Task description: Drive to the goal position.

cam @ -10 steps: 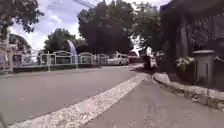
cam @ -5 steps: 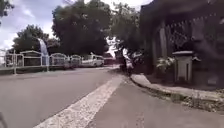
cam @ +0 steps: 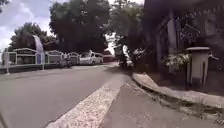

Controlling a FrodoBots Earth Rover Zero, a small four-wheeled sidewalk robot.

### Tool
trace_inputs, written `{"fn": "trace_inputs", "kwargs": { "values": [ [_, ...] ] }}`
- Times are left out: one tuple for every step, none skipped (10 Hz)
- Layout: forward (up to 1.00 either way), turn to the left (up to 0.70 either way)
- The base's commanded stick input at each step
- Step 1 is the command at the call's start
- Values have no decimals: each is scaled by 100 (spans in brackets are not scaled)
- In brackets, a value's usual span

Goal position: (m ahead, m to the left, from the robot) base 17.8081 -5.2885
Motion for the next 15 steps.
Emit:
{"fn": "trace_inputs", "kwargs": {
  "values": [
    [100, 0],
    [100, 0],
    [100, 0],
    [100, 0],
    [100, 0],
    [100, 0],
    [100, 0],
    [100, 0],
    [100, 0],
    [100, 0],
    [100, 0],
    [100, 0],
    [100, 0],
    [100, 0],
    [100, 0]
  ]
}}
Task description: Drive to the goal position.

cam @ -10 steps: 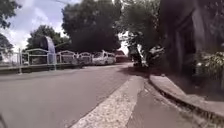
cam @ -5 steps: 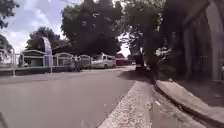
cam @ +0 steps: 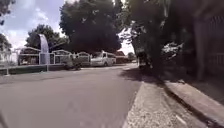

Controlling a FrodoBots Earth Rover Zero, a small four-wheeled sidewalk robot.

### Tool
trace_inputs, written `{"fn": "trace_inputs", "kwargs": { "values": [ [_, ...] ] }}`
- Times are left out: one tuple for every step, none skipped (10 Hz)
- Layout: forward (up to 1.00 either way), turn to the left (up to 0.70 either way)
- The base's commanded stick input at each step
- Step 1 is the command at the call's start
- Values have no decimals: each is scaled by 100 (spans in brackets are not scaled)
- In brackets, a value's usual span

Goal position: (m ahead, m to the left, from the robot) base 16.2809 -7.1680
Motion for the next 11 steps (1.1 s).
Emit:
{"fn": "trace_inputs", "kwargs": {
  "values": [
    [100, 0],
    [100, 0],
    [100, 0],
    [100, 0],
    [100, 0],
    [100, 0],
    [100, 0],
    [100, 0],
    [100, 0],
    [100, 0],
    [100, 0]
  ]
}}
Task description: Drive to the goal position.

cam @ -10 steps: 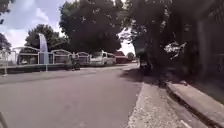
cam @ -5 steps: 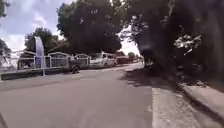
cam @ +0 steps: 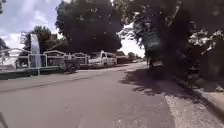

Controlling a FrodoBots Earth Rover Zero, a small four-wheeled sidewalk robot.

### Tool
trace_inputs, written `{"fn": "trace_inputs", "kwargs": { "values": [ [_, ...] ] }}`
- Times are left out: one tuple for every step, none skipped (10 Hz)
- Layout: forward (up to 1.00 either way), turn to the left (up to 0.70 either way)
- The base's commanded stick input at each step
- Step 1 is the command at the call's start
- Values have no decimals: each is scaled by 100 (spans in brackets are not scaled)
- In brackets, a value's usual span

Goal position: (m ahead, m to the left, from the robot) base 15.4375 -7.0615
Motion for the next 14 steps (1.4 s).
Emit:
{"fn": "trace_inputs", "kwargs": {
  "values": [
    [100, 0],
    [100, 0],
    [100, 0],
    [100, 0],
    [100, 0],
    [100, 0],
    [100, 0],
    [100, 0],
    [100, 0],
    [100, 0],
    [100, 0],
    [100, 0],
    [100, 0],
    [100, 0]
  ]
}}
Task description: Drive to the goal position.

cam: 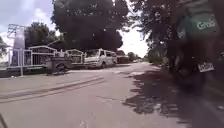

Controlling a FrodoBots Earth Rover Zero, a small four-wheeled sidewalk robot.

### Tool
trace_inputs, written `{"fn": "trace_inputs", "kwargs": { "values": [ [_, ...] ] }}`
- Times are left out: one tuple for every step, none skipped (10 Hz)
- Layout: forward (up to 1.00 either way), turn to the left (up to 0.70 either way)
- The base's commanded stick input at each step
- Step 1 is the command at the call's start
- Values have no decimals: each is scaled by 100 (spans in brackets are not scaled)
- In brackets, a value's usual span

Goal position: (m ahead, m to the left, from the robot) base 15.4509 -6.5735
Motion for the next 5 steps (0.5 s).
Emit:
{"fn": "trace_inputs", "kwargs": {
  "values": [
    [100, 0],
    [100, 0],
    [100, 0],
    [100, 0],
    [100, 0]
  ]
}}
